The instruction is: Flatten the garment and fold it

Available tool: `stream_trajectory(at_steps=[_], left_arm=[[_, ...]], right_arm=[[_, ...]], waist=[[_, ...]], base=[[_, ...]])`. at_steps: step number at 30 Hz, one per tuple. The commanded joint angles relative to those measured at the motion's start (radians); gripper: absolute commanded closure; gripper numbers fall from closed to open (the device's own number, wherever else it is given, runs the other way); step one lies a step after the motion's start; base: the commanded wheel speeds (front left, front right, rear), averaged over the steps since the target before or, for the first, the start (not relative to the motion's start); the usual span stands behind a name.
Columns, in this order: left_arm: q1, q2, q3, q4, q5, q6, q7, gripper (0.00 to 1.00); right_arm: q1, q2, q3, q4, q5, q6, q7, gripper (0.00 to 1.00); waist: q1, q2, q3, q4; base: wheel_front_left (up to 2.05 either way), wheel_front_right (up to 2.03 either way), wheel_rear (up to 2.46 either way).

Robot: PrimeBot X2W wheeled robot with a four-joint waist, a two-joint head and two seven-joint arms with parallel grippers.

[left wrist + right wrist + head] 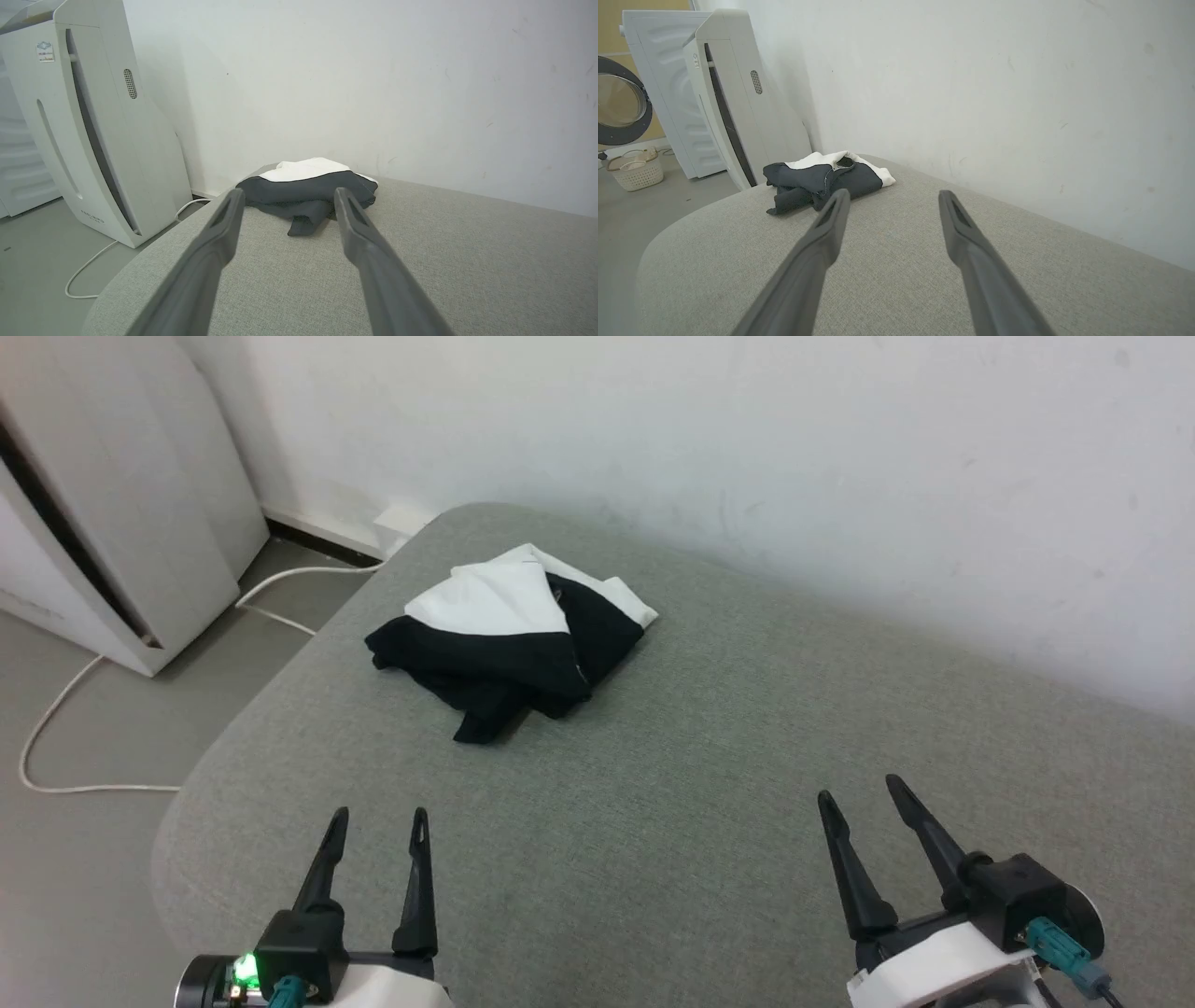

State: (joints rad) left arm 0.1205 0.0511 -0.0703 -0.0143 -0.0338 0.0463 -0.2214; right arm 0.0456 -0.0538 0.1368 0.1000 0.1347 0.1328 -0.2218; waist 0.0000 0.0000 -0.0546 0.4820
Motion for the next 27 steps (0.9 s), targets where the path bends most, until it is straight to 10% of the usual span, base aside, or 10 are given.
stream_trajectory(at_steps=[1,27], left_arm=[[0.011,-0.001,-0.004,-0.004,0.002,0.008,-0.009,0.0],[0.014,-0.001,-0.002,0.002,-0.013,0.001,-0.04,0.0]], right_arm=[[0.013,0.003,0.004,0.004,0.01,-0.002,-0.009,0.0],[0.03,0.004,0.013,0.007,0.014,-0.002,-0.04,0.0]], waist=[[0.0,0.0,-0.001,0.012],[0.0,0.0,0.016,0.076]], base=[[0.0,0.0,0.0],[0.0,0.0,0.0]])
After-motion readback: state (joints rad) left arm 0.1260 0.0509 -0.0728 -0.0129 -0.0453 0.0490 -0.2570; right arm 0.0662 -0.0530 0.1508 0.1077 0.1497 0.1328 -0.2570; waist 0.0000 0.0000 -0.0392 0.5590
